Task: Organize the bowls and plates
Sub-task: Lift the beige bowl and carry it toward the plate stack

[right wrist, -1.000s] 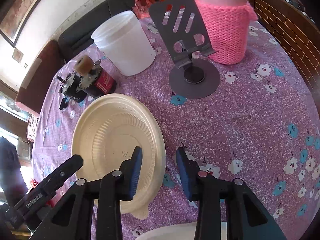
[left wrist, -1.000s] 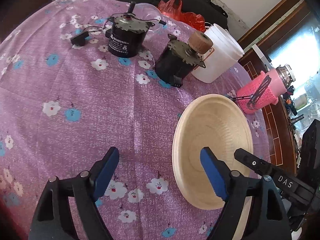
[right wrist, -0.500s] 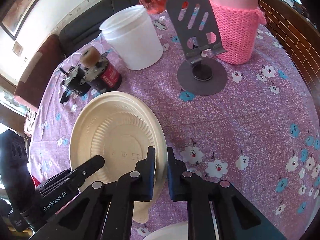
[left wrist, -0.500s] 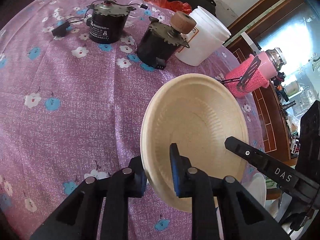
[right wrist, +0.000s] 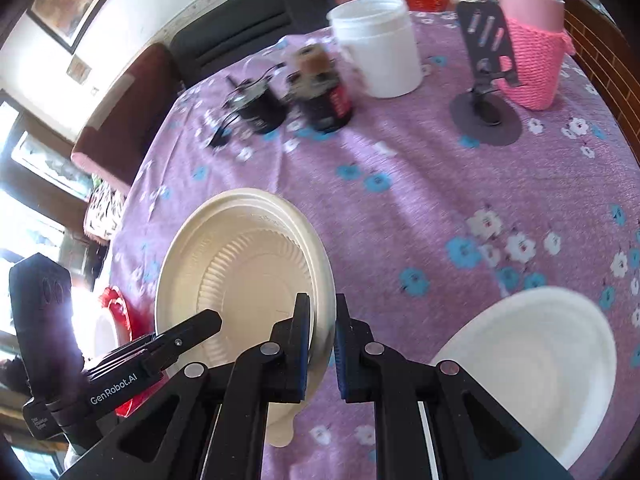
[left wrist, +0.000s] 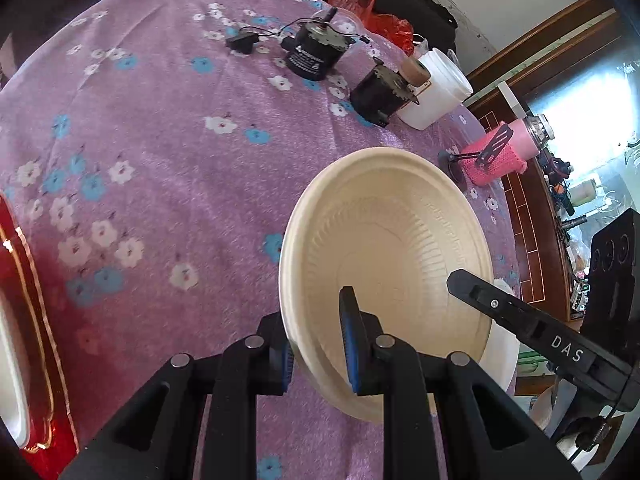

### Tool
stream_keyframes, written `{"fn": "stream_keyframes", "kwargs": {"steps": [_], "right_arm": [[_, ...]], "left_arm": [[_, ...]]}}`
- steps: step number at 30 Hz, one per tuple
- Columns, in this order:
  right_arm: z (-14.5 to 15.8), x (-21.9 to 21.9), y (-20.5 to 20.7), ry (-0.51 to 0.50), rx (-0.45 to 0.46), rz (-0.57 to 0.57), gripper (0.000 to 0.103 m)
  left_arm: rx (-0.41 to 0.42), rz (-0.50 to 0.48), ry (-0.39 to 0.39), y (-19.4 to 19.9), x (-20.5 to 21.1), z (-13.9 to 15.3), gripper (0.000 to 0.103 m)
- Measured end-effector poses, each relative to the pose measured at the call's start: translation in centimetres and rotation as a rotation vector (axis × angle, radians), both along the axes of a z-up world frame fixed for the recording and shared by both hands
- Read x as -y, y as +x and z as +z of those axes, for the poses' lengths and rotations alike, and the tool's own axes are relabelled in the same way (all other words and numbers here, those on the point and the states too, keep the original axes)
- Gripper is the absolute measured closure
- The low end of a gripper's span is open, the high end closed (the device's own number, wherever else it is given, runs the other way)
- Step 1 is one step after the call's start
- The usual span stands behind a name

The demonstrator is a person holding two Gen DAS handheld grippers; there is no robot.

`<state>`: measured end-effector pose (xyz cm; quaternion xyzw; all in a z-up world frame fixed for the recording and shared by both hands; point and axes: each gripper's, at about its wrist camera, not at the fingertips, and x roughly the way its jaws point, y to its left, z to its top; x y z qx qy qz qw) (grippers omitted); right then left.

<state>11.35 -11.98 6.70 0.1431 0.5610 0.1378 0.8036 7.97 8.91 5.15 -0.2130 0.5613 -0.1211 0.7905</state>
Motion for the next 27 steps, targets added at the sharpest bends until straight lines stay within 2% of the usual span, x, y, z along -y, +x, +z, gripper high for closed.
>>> {"fn": "stream_keyframes", "kwargs": {"steps": [6,13,19,27], "right_arm": [[0.6,-3.5,-2.5,0.053,-0.056,0.056,0.091],[2.9,-10.1,-5.3,0.045,-0.024,0.163,0.091],[4.7,-17.3,-7.2,0.023,0.031,0.255,0.090],[3.8,-25.6,-7.8,0.016,0.075,0.340,0.090]], "left_arm": [[-0.039,0.036,-0.025,-3.4,-4.0,0.6,0.084],[-0.029,0.112,-0.052,-7.1,-10.6,2.4,0.084],[0.015,0.207,-0.036,-9.7,-16.7,3.7,0.084],[0.054,0.308,0.063,-11.5,-22.5,3.2,0.084]]}}
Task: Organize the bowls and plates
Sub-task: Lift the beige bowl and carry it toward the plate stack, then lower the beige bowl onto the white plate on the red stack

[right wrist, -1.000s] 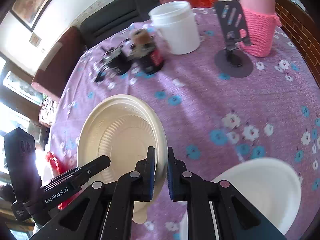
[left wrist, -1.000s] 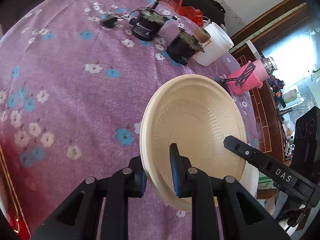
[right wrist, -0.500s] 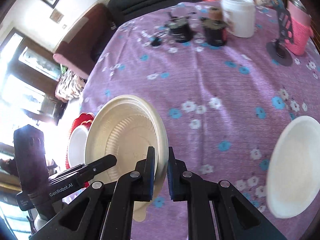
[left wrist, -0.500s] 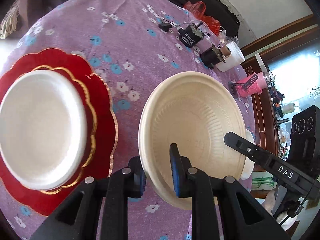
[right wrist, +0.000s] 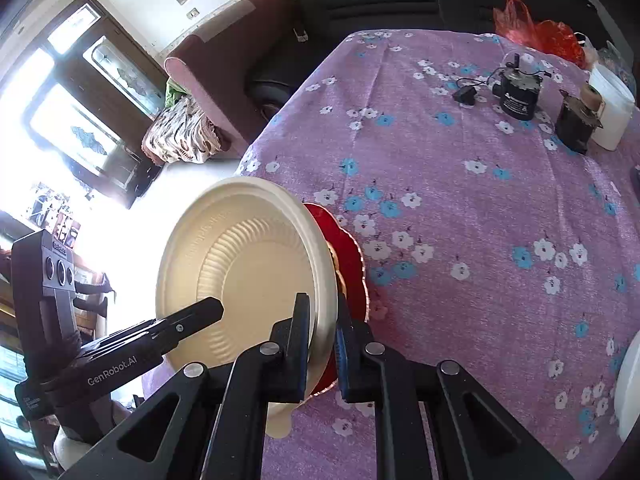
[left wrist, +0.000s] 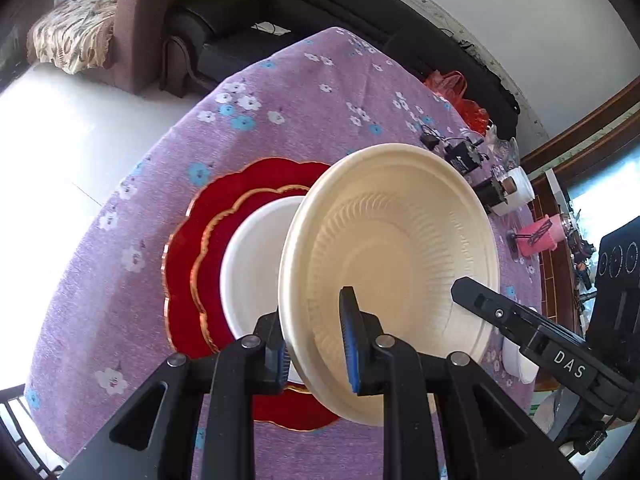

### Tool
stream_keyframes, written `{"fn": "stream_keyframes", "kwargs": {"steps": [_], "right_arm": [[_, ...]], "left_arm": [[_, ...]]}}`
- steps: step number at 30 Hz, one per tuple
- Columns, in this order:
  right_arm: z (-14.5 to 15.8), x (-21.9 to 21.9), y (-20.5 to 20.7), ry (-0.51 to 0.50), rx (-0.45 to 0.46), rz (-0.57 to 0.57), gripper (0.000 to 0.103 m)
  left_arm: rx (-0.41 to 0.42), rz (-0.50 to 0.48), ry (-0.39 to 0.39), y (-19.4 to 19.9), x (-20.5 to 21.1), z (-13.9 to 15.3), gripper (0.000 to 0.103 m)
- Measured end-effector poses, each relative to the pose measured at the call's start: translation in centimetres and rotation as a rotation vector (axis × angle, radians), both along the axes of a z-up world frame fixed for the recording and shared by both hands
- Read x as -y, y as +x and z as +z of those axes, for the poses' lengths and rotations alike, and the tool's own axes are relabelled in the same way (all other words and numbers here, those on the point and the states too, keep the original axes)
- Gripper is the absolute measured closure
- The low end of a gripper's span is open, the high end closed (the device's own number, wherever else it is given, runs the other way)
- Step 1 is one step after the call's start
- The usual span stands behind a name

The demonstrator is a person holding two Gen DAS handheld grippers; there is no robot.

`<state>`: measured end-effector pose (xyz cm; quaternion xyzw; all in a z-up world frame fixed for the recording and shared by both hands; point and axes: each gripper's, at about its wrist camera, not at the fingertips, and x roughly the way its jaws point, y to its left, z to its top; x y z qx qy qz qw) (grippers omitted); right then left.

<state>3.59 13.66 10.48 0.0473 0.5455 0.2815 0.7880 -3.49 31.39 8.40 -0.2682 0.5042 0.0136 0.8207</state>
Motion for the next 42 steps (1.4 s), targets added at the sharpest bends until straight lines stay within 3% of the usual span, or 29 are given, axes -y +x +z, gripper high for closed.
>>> {"fn": "stream_keyframes", "kwargs": {"steps": [14,17,20,24,27,31,35,42], "right_arm": [[-4.2,-3.7,1.3,-0.053,-0.037,0.005,0.089],[-4.3,-3.8,1.5,-0.044,-0.044,0.010,0.089],[-4.4,-4.0,1.3,-0.032,-0.043,0.021,0.089],[-4.2,-4.6,0.8,-0.048,-0.014,0.034,0.089],[-4.1,-5.0,0.8,-0.065,0.023,0.041,0.089],[-3.4,-4.8,0.6,-0.040,0.056,0.031,0.089],[-2.5,-4.5,0.5,-0.017,0.096,0.030,0.059],[-0.3,-3.6,-0.5,-0.042,0.237,-0.022,0.059]], "left_arm": [[-0.016,0.029,0.079,1.1,-1.8,-2.0,0.083],[-0.018,0.033,0.089,0.8,-1.8,-1.8,0.078],[-0.011,0.034,0.108,0.7,-1.8,-1.3,0.064],[0.009,0.030,0.136,0.4,-1.6,-0.3,0.035],[0.049,0.049,0.192,-0.1,-1.8,1.0,0.033],[0.102,0.082,0.198,-0.9,-2.7,2.3,0.033],[0.163,0.103,0.154,-2.2,-3.2,3.3,0.032],[0.279,0.147,0.177,-5.3,-3.2,5.2,0.027]]}}
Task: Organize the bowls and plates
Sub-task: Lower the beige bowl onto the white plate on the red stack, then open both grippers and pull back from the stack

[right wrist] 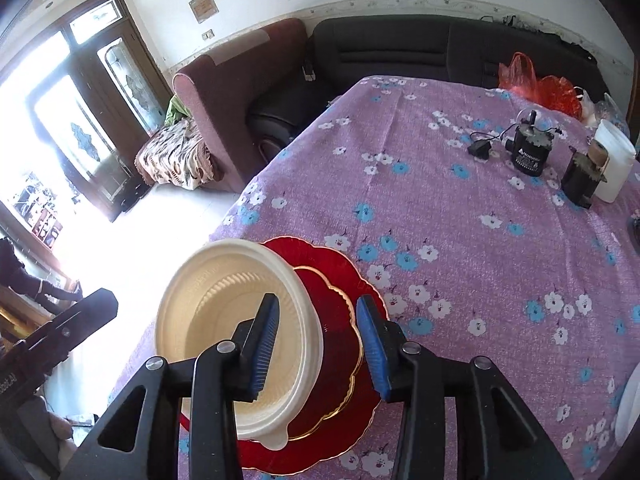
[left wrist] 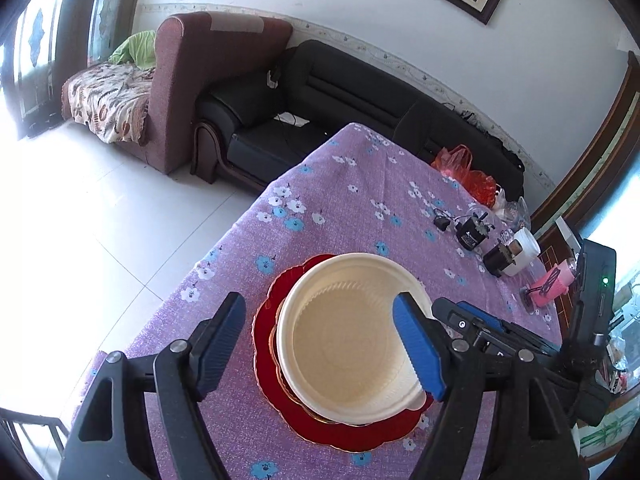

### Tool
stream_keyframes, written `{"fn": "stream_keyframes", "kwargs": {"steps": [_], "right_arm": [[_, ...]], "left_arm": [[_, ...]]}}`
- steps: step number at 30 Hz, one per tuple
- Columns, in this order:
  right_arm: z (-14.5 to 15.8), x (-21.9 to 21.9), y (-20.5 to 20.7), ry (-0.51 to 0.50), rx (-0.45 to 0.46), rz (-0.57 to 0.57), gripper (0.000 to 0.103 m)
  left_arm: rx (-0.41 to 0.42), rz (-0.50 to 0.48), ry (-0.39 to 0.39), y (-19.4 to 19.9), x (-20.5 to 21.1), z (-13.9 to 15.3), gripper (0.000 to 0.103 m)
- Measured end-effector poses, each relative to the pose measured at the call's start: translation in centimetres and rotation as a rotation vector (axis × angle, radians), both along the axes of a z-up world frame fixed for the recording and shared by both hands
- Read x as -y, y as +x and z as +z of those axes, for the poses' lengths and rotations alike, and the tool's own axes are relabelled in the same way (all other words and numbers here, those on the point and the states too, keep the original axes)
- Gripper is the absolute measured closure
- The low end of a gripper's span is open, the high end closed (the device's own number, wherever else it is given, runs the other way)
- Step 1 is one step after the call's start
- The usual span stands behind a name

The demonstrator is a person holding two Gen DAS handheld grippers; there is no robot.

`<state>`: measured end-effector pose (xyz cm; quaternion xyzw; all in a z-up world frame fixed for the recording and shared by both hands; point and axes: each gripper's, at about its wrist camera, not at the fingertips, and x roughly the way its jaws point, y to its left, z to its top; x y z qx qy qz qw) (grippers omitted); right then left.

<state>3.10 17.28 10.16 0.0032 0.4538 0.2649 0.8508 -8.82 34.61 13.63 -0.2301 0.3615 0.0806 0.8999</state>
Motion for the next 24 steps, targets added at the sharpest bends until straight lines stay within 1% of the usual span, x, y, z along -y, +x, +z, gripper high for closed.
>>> {"fn": "stream_keyframes", "kwargs": {"steps": [1,2,3,4,5,6,8,10,12,15,19,22,24], "right_arm": [[0.2,-0.1,-0.1,-0.009,0.014,-0.001,0.059],[0.3,-0.3,-0.2,-0.016,0.024,0.001,0.062],[0.4,-0.5,-0.1,-0.020,0.029,0.005,0.073],[0.3,-0.8,0.2,-0.020,0.029,0.009,0.078],[0.3,-1.0,0.5,-0.010,0.023,0.009,0.082],[0.2,-1.2,0.9,0.008,0.011,0.011,0.083],[-0.5,-1.7,1.8,0.047,-0.033,0.016,0.088],[-1.4,-2.2,2.7,0.068,-0.079,0.006,0.089],[-2.2,-2.6,3.3,0.060,-0.111,-0.002,0.089],[-2.5,-2.4,3.6,0.080,-0.130,0.003,0.089],[0.3,-0.9,2.7,0.104,-0.048,0.003,0.089],[2.6,1.2,1.0,0.135,0.014,-0.001,0.089],[3.5,2.9,-0.3,0.152,0.043,0.002,0.089]], "left_arm": [[0.014,0.006,0.007,-0.4,0.0,0.3,0.027],[0.022,0.010,0.013,-0.7,0.1,0.4,0.027],[0.028,0.013,0.020,-0.8,0.1,0.5,0.027],[0.035,0.014,0.026,-0.9,0.2,0.7,0.027],[0.039,0.013,0.032,-1.0,0.4,0.8,0.027],[0.041,0.010,0.038,-1.0,0.5,0.8,0.027],[0.041,0.003,0.045,-1.1,0.7,0.7,0.027],[0.039,-0.006,0.056,-1.0,1.0,0.5,0.027],[0.040,-0.016,0.065,-1.1,1.2,0.3,0.027],[0.047,-0.028,0.078,-1.4,1.6,0.4,0.027],[0.075,-0.037,0.107,-2.2,2.3,1.0,0.027],[0.102,-0.043,0.153,-3.1,3.6,1.7,0.027],[0.117,-0.051,0.190,-3.6,4.8,2.0,0.025]]}}
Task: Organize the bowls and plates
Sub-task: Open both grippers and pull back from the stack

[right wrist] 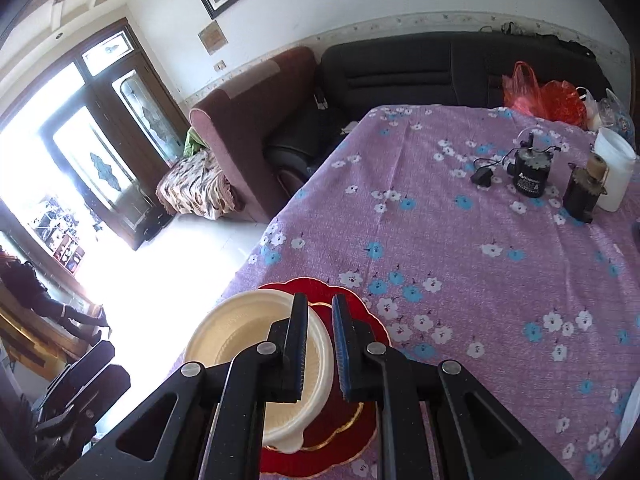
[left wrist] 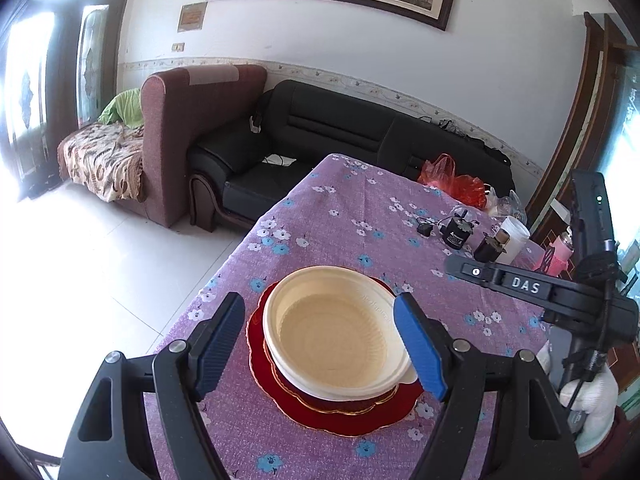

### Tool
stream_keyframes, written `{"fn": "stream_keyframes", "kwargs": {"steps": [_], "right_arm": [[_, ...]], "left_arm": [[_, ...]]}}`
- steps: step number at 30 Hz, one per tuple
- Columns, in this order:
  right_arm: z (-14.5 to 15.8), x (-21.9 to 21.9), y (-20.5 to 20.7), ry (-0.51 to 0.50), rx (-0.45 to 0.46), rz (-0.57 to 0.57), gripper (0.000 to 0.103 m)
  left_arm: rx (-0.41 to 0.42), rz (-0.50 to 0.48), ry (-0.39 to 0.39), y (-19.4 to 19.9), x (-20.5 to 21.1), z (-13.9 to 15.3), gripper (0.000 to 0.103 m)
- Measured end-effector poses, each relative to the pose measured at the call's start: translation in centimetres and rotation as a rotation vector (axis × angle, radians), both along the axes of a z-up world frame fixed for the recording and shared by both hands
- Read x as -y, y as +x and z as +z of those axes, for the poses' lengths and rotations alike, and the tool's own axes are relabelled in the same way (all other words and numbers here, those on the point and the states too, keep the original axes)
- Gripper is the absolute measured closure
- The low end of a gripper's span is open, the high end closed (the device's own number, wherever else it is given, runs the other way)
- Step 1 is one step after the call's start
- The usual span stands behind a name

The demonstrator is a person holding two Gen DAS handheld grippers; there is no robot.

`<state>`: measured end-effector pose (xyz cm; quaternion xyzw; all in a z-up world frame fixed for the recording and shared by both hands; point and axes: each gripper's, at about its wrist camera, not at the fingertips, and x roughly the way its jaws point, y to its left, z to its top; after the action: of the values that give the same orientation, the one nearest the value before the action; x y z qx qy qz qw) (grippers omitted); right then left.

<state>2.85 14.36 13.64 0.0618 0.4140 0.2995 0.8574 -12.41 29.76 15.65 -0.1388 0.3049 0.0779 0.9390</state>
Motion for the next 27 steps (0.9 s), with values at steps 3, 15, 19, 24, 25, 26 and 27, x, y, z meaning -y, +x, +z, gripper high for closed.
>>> {"fn": "stream_keyframes", "kwargs": {"steps": [3,15,19,24,25,26,27], "right_arm": [[0.5,3.3,-1.6,0.031,0.023,-0.013,0.088],[-1.3,23.1,-6.1,-0.011,0.076,-0.253,0.067],[-1.5,31.2,-7.4,-0.002,0.095,-0.397,0.063],[-3.1,40.1,-7.7,0.063,0.073,-0.581,0.060],[-3.6,41.4,-7.6,0.076,0.066,-0.611,0.060],[-4.0,42.4,-7.6,0.084,0.061,-0.634,0.060],[-4.4,43.3,-7.5,0.086,0.057,-0.655,0.060]], "left_arm": [[0.025,-0.016,0.069,-0.9,2.9,0.2,0.018],[-0.020,-0.171,0.236,0.0,15.5,-2.5,0.002],[-0.038,-0.195,0.281,0.9,18.5,-3.3,0.002],[-0.060,-0.213,0.331,1.8,21.4,-4.0,0.003],[-0.064,-0.216,0.342,1.9,22.0,-4.2,0.003],[-0.067,-0.219,0.354,2.1,22.5,-4.2,0.003],[-0.069,-0.220,0.366,2.2,23.0,-4.3,0.003]]}}
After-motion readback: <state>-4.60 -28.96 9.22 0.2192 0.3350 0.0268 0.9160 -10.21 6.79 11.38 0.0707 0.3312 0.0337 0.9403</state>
